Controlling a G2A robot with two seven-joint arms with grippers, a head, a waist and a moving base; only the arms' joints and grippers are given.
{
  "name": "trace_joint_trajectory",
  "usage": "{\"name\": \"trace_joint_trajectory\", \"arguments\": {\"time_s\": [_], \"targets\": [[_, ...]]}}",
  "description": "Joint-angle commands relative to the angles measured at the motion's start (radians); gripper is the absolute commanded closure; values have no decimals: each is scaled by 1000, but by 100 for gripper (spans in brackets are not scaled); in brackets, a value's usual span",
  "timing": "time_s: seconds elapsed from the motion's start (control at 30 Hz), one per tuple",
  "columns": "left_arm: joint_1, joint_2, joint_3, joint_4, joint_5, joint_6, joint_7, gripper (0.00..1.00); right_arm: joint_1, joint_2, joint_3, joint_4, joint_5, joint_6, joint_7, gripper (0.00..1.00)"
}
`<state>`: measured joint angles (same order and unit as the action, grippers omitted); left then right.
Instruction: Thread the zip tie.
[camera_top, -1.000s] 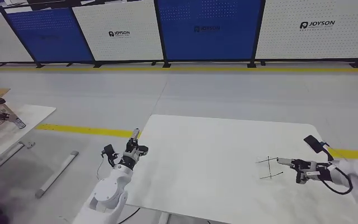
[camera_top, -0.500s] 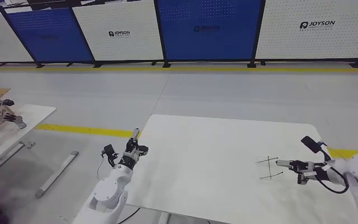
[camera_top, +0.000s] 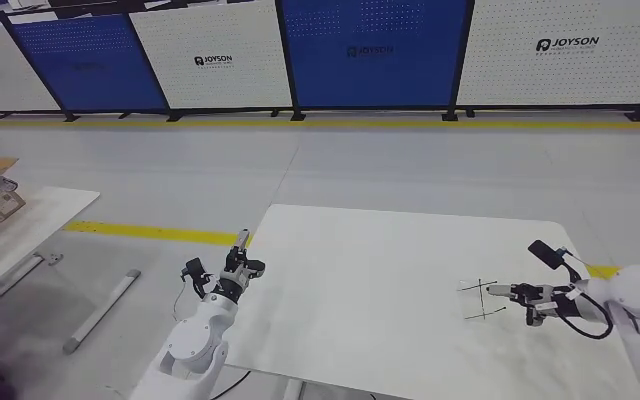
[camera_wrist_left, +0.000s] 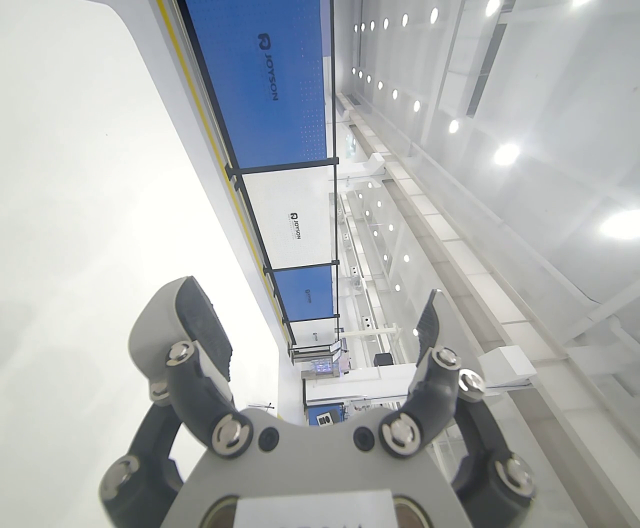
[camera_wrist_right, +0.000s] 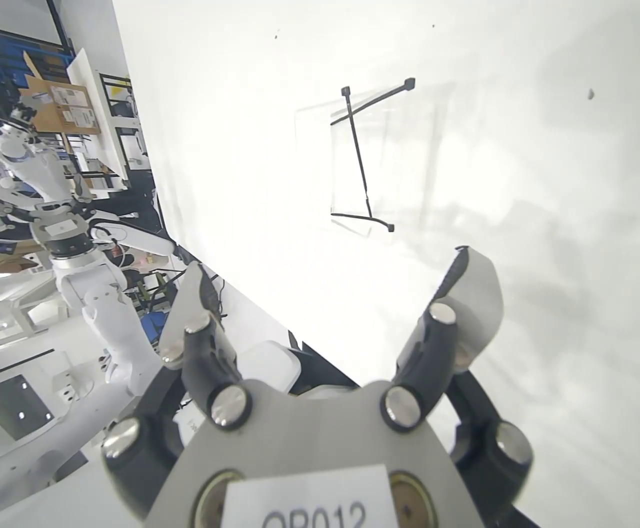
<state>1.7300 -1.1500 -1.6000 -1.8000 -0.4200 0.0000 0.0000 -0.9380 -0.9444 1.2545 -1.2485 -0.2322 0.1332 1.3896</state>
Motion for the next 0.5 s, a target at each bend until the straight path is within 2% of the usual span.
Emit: {"name": "trace_joint_trajectory", "arguments": {"time_s": [0.0,0.1,0.13,0.17,0.2,0.3,0.47], "targets": [[0,0,0,0,0,0,0,0,8,-1,-11,13,-17,1,-6,0],[0,0,0,0,0,0,0,0,36,-7,-40,47,-24,18,-16,0],[0,0,0,0,0,0,0,0,46,-9,-50,58,-27,23,-17,4],[0,0,0,0,0,0,0,0,56,-11,-57,68,-29,27,-20,18],[0,0,0,0,0,0,0,0,63,-13,-64,77,-29,27,-22,43],[0,0,0,0,0,0,0,0,80,-15,-79,105,-25,23,-16,53],[0,0,0,0,0,0,0,0,90,-16,-94,125,-36,34,-18,62]]}}
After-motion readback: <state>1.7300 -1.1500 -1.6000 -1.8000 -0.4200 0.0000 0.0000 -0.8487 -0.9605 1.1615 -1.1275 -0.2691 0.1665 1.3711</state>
